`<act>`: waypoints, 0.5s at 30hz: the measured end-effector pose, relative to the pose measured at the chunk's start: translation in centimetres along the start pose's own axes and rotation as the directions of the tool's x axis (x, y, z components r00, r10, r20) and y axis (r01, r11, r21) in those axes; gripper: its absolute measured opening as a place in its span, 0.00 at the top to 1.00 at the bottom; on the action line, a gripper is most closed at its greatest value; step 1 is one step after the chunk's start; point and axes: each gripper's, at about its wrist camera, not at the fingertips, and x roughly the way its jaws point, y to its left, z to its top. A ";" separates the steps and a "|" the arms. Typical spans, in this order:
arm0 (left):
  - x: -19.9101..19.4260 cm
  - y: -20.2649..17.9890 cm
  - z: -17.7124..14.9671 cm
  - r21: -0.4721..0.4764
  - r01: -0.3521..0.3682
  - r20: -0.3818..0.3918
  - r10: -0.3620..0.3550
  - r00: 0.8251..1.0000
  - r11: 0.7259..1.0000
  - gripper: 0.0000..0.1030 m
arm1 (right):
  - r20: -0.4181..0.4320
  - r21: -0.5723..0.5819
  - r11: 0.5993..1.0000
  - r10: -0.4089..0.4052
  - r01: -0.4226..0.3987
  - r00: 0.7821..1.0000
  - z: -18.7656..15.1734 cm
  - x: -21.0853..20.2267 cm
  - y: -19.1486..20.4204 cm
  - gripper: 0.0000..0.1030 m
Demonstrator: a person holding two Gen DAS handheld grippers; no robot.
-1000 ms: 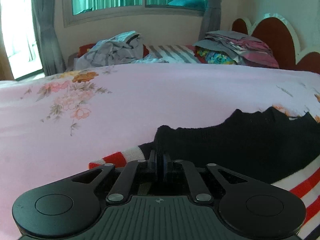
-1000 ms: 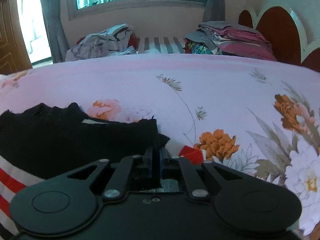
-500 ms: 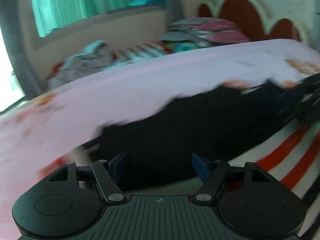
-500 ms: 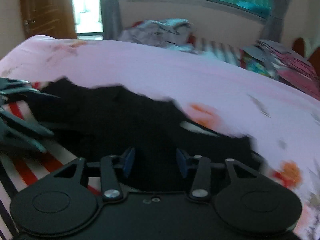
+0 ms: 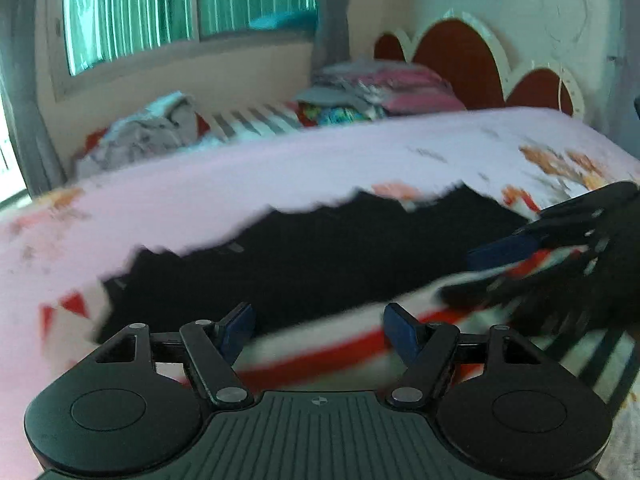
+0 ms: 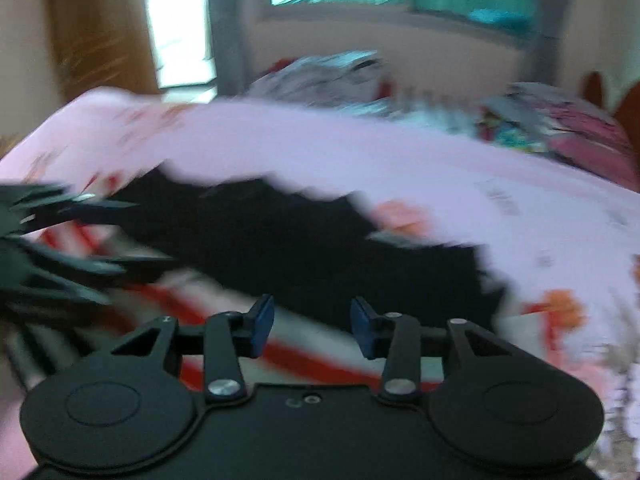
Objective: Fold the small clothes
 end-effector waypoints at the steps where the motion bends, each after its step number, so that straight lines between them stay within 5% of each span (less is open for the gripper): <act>1: 0.0 -0.3 -0.4 -0.002 -0.001 -0.017 0.001 1.000 1.000 0.31 | -0.011 -0.019 1.000 -0.019 0.019 1.000 -0.8 -0.1 0.4 0.60; 8: -4.4 6.7 -5.9 -0.094 -0.104 -0.014 0.103 0.995 0.990 0.31 | -0.052 0.117 0.988 -0.099 0.104 0.994 -5.6 -4.4 -6.2 0.57; 12: -6.7 8.0 -7.4 -0.065 -0.137 -0.003 0.137 0.991 0.988 0.31 | -0.069 0.059 0.987 -0.147 0.151 0.987 -6.3 -6.7 -5.7 0.63; 15: -7.7 6.0 -6.1 -0.040 -0.152 0.046 0.154 0.987 0.988 0.31 | 0.023 0.079 0.989 -0.125 0.123 0.992 -5.3 -8.1 -4.0 0.59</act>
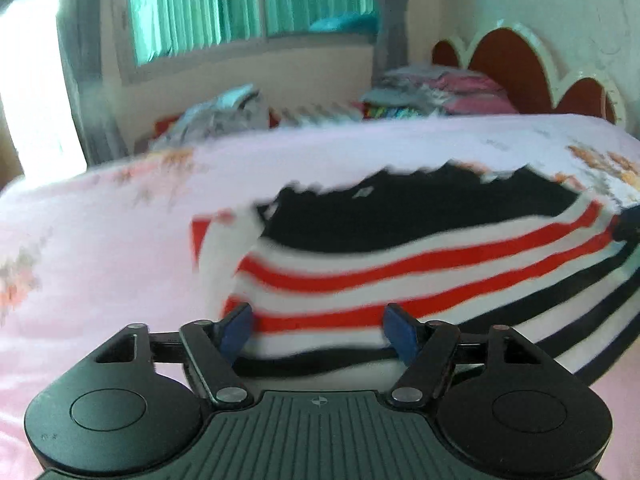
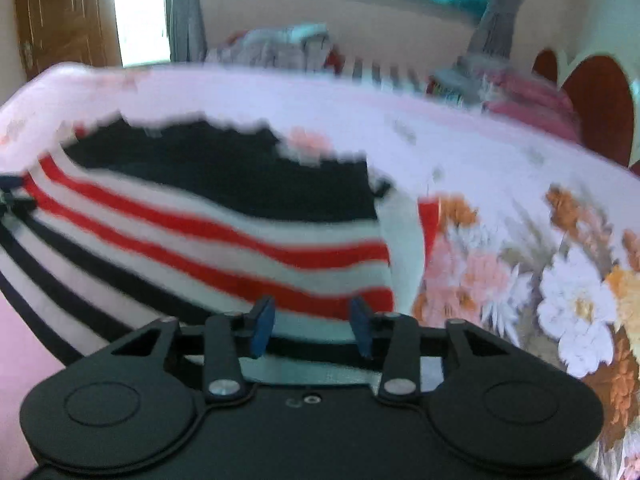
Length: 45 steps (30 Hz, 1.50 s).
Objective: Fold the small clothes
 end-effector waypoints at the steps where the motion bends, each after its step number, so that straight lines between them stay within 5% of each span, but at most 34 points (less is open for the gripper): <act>1: -0.3 -1.1 0.5 0.012 0.021 0.013 -0.021 1.000 1.000 0.31 | 0.008 0.005 0.999 0.032 -0.032 0.999 0.5 0.1 0.9 0.60; 5: 0.4 -6.3 1.4 0.019 0.124 -0.014 -0.123 0.992 0.992 0.31 | -0.011 -0.066 0.990 0.122 -0.123 0.992 1.1 1.6 6.1 0.63; 11: 0.7 -9.6 -0.7 0.070 0.134 -0.068 -0.130 0.989 0.988 0.31 | -0.078 -0.155 0.985 0.067 -0.078 0.995 -2.1 1.8 7.9 0.61; 17: -1.0 -7.6 -1.6 0.090 0.093 -0.071 -0.087 0.994 0.992 0.31 | -0.089 -0.147 0.987 0.049 -0.062 0.995 -3.6 -0.6 7.5 0.64; 22: -2.9 -0.9 -3.4 0.024 -0.013 -0.085 0.015 0.996 1.000 0.31 | -0.089 -0.092 0.983 -0.170 0.161 0.982 -5.8 -2.4 1.8 0.64; 25: -3.7 1.4 -5.1 -0.053 -0.012 -0.088 0.007 0.996 0.999 0.31 | -0.103 0.010 0.994 -0.109 0.110 0.989 -7.6 -3.6 -0.9 0.69; 32: -4.4 0.3 -5.3 -0.061 -0.077 -0.086 0.071 0.994 0.995 0.31 | -0.084 -0.021 0.988 -0.156 0.154 0.984 -6.6 -4.6 0.2 0.83; 34: -4.0 0.6 -5.8 -0.073 -0.076 -0.103 0.068 0.992 0.994 0.31 | -0.137 -0.016 0.988 -0.157 0.156 0.978 -7.3 -3.7 -0.3 0.87; 38: -5.3 0.1 -4.9 -0.113 -0.086 -0.069 0.078 0.995 0.990 0.31 | -0.106 -0.036 0.985 -0.172 0.169 0.979 -6.3 -4.5 0.8 0.83; 40: -5.7 -1.0 -4.2 -0.146 -0.046 -0.040 0.041 0.998 0.988 0.31 | -0.018 0.009 0.994 -0.112 0.113 0.994 -5.0 -5.7 2.1 0.75; 45: -4.1 -6.1 -3.0 -0.133 0.024 -0.048 -0.030 0.998 0.991 0.31 | -0.036 -0.018 0.999 0.033 -0.034 0.999 -2.9 -2.6 7.5 0.82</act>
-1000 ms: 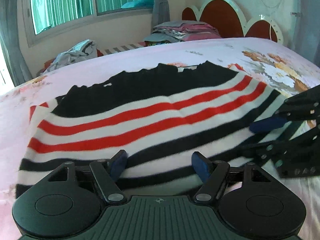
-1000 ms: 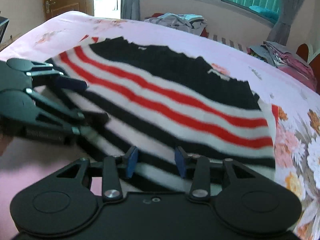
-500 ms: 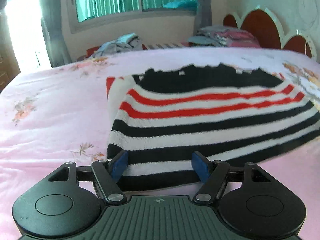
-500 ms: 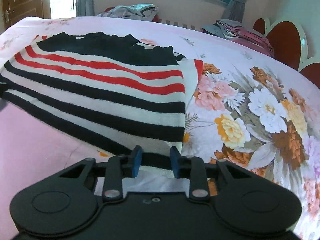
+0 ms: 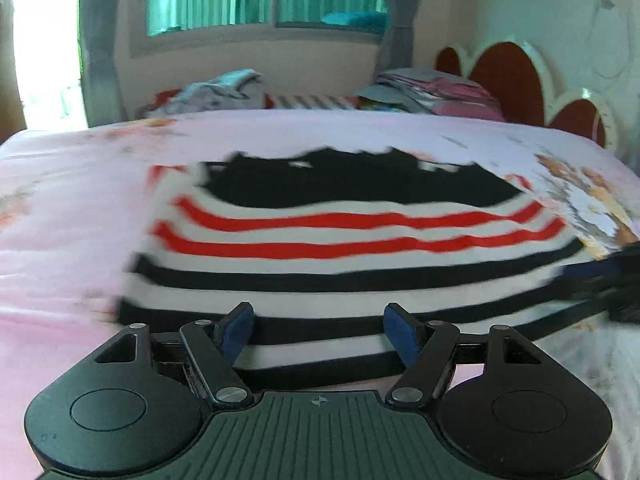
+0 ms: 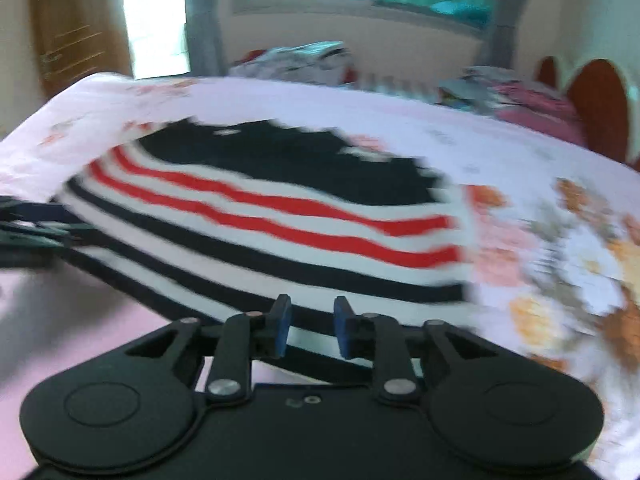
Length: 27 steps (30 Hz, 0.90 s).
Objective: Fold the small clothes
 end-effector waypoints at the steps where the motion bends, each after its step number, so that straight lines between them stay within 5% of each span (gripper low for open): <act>1: 0.4 -1.0 0.0 0.013 -0.002 -0.009 0.003 1.000 1.000 0.31 | -0.005 -0.010 1.000 0.012 -0.012 1.000 0.2 0.6 0.9 0.82; 5: 2.2 -2.8 -1.1 0.055 -0.038 -0.063 0.042 0.997 0.998 0.31 | -0.073 -0.041 0.999 0.017 -0.020 0.997 -0.1 3.1 2.6 0.81; 11: 1.8 -2.4 -1.3 0.068 -0.028 -0.054 0.031 0.998 0.997 0.31 | -0.059 -0.055 0.998 0.021 -0.024 0.998 -0.5 2.9 2.3 0.82; 18: 1.2 -1.0 -1.4 0.055 -0.034 -0.055 0.037 0.998 0.998 0.31 | -0.034 0.027 0.996 -0.085 0.086 0.996 -1.8 0.5 -1.1 0.82; 24: -0.6 3.6 -2.2 -0.038 -0.136 -0.028 0.135 0.990 0.990 0.31 | -0.084 0.131 0.963 -0.225 0.235 0.971 -4.1 -1.0 -6.9 0.82; 27: -0.9 6.8 -3.1 -0.101 -0.127 -0.035 0.124 0.992 0.987 0.31 | -0.087 0.153 0.967 -0.191 0.203 0.978 -4.7 -1.4 -8.1 0.85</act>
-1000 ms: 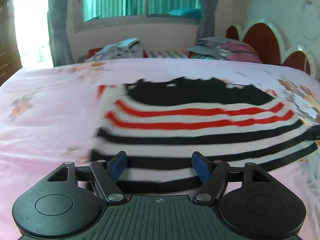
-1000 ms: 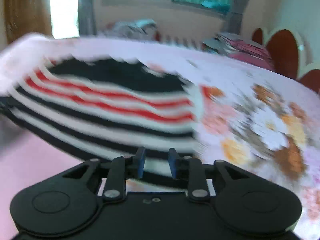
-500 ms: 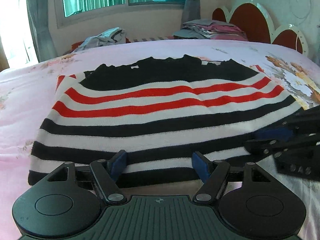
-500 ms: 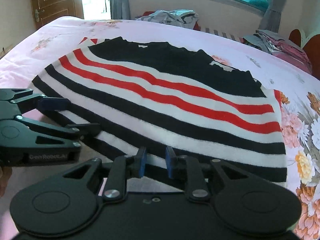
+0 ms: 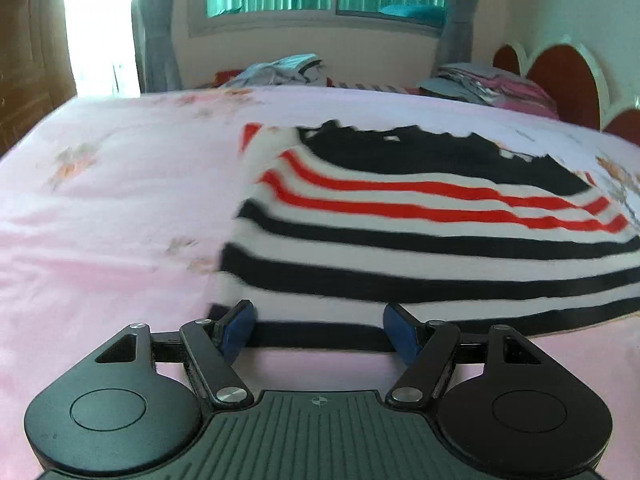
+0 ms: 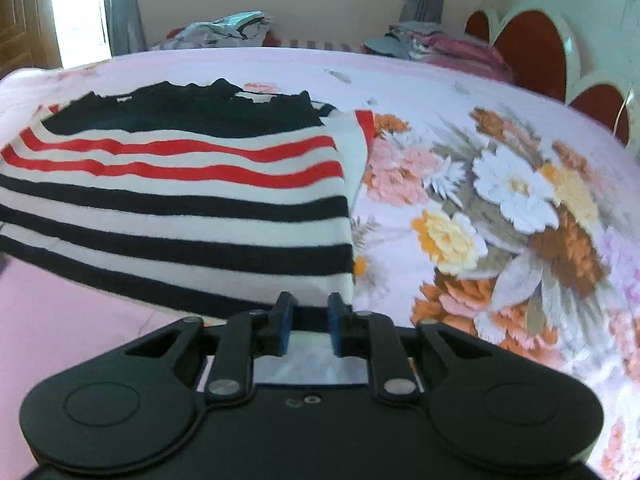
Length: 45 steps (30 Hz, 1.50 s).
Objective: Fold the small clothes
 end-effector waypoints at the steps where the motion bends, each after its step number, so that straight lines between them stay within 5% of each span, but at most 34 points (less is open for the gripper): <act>1: 0.0 0.3 -0.1 0.005 0.009 0.003 -0.009 1.000 1.000 0.31 | -0.001 -0.011 1.000 -0.007 0.007 1.000 0.0 0.1 0.3 0.85; 10: 0.4 -0.9 0.3 0.056 -0.037 -0.035 0.039 0.999 0.998 0.31 | -0.008 -0.037 0.999 -0.015 0.015 1.000 0.2 0.6 0.6 0.84; 23: 0.2 -0.7 0.2 0.045 -0.017 -0.050 0.019 0.999 0.999 0.31 | -0.007 -0.027 1.000 0.013 -0.013 1.000 0.0 0.5 0.1 0.84; 27: -1.4 0.2 -0.2 -0.023 -0.011 -0.073 0.009 0.997 1.000 0.31 | -0.020 0.005 1.000 0.011 -0.011 1.000 0.6 0.4 0.1 0.84; 29: -3.2 1.6 -1.5 -0.156 0.045 -0.057 -0.054 0.997 0.987 0.31 | 0.118 0.047 0.998 0.040 -0.046 0.992 0.9 -2.6 -0.1 0.77; 31: -3.8 3.5 -3.0 -0.321 0.113 -0.030 -0.129 0.991 0.940 0.31 | 0.195 0.008 0.997 0.080 -0.083 0.978 1.0 -4.8 0.5 0.80; 35: -2.0 6.5 -4.5 -0.620 0.213 0.091 -0.200 0.975 0.755 0.32 | 0.169 0.058 0.989 0.127 -0.139 0.977 2.0 -3.8 1.1 0.99; 40: 0.8 6.7 -3.3 -0.695 0.233 0.146 -0.184 0.972 0.680 0.32 | 0.119 0.164 0.966 0.181 -0.199 0.976 4.2 -1.3 2.5 0.99; 41: 1.3 6.8 -3.2 -0.719 0.242 0.161 -0.183 0.970 0.652 0.37 | 0.112 0.161 0.964 0.197 -0.213 0.974 4.7 -0.9 2.9 0.99; 42: 1.9 6.8 -3.1 -0.739 0.242 0.165 -0.179 0.970 0.629 0.61 | 0.105 0.156 0.961 0.213 -0.228 0.971 5.2 -0.5 3.4 0.99; 43: 2.6 7.1 -3.3 -0.765 0.228 0.152 -0.175 0.973 0.602 0.73 | 0.100 0.152 0.960 0.223 -0.237 0.970 5.6 -0.2 4.0 0.99; 45: 3.8 7.7 -4.3 -0.812 0.259 0.188 -0.186 0.964 0.523 0.82 | 0.084 0.131 0.959 0.241 -0.250 0.967 6.6 0.8 5.0 0.99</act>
